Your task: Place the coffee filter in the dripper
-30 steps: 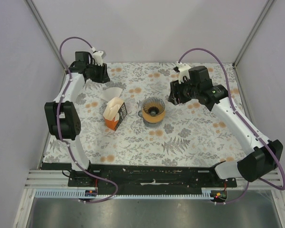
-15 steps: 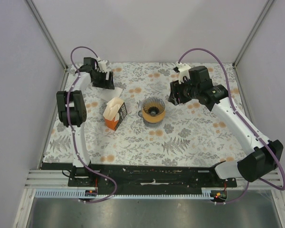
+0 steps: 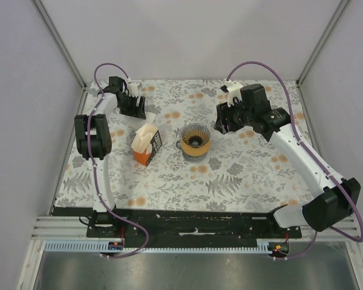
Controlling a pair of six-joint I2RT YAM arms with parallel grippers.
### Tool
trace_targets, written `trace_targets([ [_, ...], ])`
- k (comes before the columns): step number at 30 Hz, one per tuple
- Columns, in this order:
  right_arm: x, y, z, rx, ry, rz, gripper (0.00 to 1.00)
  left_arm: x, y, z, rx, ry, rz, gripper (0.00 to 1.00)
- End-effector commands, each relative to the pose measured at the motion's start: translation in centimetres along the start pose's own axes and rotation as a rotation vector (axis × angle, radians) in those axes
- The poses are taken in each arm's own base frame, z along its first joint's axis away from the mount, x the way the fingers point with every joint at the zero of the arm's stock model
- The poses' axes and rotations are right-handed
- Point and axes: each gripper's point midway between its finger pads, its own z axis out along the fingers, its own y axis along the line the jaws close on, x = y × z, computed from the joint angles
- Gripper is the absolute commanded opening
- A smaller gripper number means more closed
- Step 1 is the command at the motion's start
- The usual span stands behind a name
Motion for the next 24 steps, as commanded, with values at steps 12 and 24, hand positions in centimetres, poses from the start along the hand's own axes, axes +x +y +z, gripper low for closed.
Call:
trace_targets([
  [12,-0.5,0.0,-0.3,0.008,-0.014,-0.016,0.61,1.0,-2.3,-1.3,0.108,0.011,0.078,0.02],
  [24,-1.1,0.5,-1.6,-0.002,-0.050,-0.012,0.61,-6.2,-5.2,-8.8,0.101,-0.209,0.099,0.02],
])
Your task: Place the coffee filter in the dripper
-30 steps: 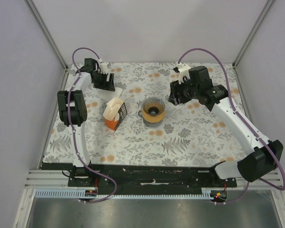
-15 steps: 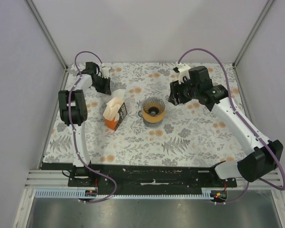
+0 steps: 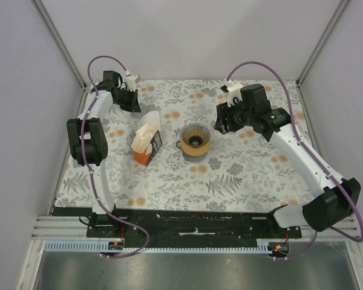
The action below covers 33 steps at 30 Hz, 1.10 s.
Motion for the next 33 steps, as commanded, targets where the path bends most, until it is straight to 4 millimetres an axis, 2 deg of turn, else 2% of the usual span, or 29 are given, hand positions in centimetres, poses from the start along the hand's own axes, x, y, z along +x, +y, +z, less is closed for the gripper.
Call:
trace_targets([
  [1,-1.2,0.6,-1.8,-0.006,-0.058,-0.014,0.61,-5.6,-4.0,-4.5,0.021,-0.148,0.076,0.02],
  [6,-2.1,0.8,-2.7,-0.005,-0.098,-0.015,0.61,-7.2,-6.3,-6.3,0.032,-0.191,0.125,0.02],
  [8,-2.3,0.9,-2.9,-0.007,-0.109,-0.013,0.61,-7.6,-6.5,-6.5,0.029,-0.200,0.139,0.02],
  [11,-2.2,0.9,-3.0,-0.007,-0.109,-0.014,0.61,-7.4,-4.6,-5.7,-0.049,-0.176,0.112,0.02],
  [12,-2.1,0.9,-3.0,-0.004,-0.109,-0.016,0.61,-7.1,-4.0,-5.3,-0.074,-0.161,0.105,0.15],
  [13,-2.0,0.8,-2.9,0.000,-0.108,-0.017,0.61,-6.7,-3.4,-4.6,-0.091,-0.141,0.104,0.33],
  [14,-2.0,0.8,-3.0,0.001,-0.106,-0.016,0.61,-6.4,-2.8,-4.2,-0.110,-0.127,0.110,0.58],
  [15,-1.8,0.7,-2.8,0.005,-0.100,-0.015,0.62,-5.9,-2.5,-3.2,-0.122,-0.103,0.120,0.69],
  [18,-1.8,0.7,-2.8,0.006,-0.100,-0.015,0.62,-4.9,-2.3,-1.0,-0.203,-0.030,0.197,0.90],
  [22,-1.6,0.7,-2.6,0.004,-0.096,-0.003,0.62,-4.7,-2.9,1.9,-0.261,0.030,0.274,0.92],
  [27,-0.8,0.3,-2.4,0.020,-0.083,-0.006,0.62,-3.9,-1.3,4.4,-0.308,0.126,0.261,0.93],
  [33,0.1,-0.2,-2.0,0.039,-0.061,-0.023,0.63,-0.4,0.3,7.2,-0.330,0.242,0.237,0.95],
])
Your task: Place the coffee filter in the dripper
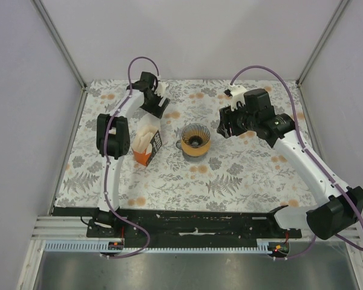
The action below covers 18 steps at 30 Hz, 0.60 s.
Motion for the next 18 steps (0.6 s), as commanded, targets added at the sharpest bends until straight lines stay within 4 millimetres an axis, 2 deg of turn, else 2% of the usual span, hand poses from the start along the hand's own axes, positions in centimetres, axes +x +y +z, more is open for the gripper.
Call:
trace_targets([
  [1,-0.9,-0.1,-0.6,0.016,-0.047,-0.030,0.63,2.4,2.0,1.2,-0.068,0.097,0.014,0.95],
  [4,-1.0,-0.1,-0.5,0.012,-0.048,-0.035,0.63,3.7,3.3,2.0,-0.138,0.149,-0.004,0.95],
  [5,-1.1,-0.1,-0.6,0.013,-0.051,-0.039,0.63,3.9,3.5,2.1,-0.143,0.153,-0.013,0.90],
  [6,-1.1,-0.1,-0.5,0.012,-0.050,-0.038,0.63,4.0,3.6,2.2,-0.138,0.153,-0.019,0.78],
  [7,-1.0,-0.1,-0.5,0.013,-0.048,-0.040,0.63,3.9,3.5,2.2,-0.122,0.144,-0.029,0.55],
  [9,-1.2,-0.1,-0.7,0.015,-0.056,-0.043,0.63,3.5,3.4,1.8,-0.103,0.124,-0.048,0.22],
  [10,-1.2,-0.2,-0.7,0.015,-0.056,-0.043,0.63,3.1,3.5,1.5,-0.102,0.108,-0.060,0.02],
  [13,-1.2,-0.1,-0.8,0.013,-0.056,-0.041,0.63,1.1,4.2,-0.5,-0.121,0.045,-0.082,0.02],
  [14,-1.3,0.0,-0.9,0.013,-0.060,-0.040,0.63,0.1,3.8,-1.3,-0.091,0.005,-0.086,0.02],
  [18,-1.9,0.1,-1.6,0.014,-0.081,-0.043,0.63,-4.6,2.8,-6.8,-0.030,-0.155,-0.077,0.02],
])
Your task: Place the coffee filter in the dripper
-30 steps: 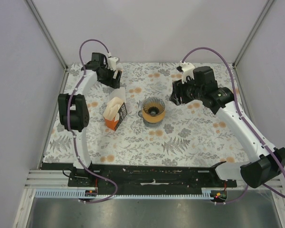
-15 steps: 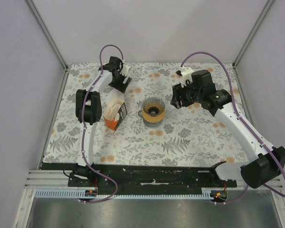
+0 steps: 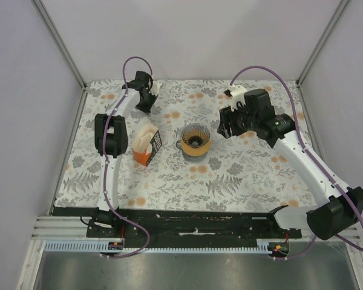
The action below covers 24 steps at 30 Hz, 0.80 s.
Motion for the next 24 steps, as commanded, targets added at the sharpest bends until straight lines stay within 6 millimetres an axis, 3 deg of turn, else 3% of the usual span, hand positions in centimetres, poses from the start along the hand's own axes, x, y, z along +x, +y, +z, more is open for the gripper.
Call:
trace_targets([
  [1,-2.4,0.3,-2.0,0.011,-0.096,-0.031,0.63,-7.0,-0.6,-9.5,0.069,-0.252,-0.016,0.02],
  [7,-3.5,0.7,-3.4,0.004,-0.145,-0.037,0.63,-10.7,-3.7,-18.0,0.155,-0.431,0.038,0.02],
  [12,-4.0,1.5,-4.2,-0.031,-0.170,-0.052,0.63,-11.7,-7.1,-23.7,0.282,-0.530,0.081,0.02],
  [15,-4.2,1.5,-4.5,-0.033,-0.182,-0.057,0.64,-11.5,-8.2,-25.8,0.279,-0.554,0.130,0.02],
  [17,-4.1,1.6,-4.7,-0.035,-0.184,-0.054,0.64,-10.8,-7.2,-24.9,0.211,-0.519,0.139,0.02],
  [18,-3.9,1.6,-4.6,-0.036,-0.181,-0.055,0.64,-10.4,-6.1,-24.0,0.147,-0.486,0.124,0.18],
  [20,-3.8,1.7,-4.6,-0.041,-0.179,-0.055,0.64,-9.3,-4.1,-21.1,0.067,-0.407,0.103,0.62],
  [22,-3.5,1.6,-4.4,-0.036,-0.172,-0.053,0.64,-8.1,-2.2,-17.7,0.023,-0.328,0.060,0.89],
  [24,-3.3,1.6,-4.2,-0.037,-0.167,-0.051,0.64,-7.2,0.2,-15.0,-0.011,-0.269,-0.008,0.91],
])
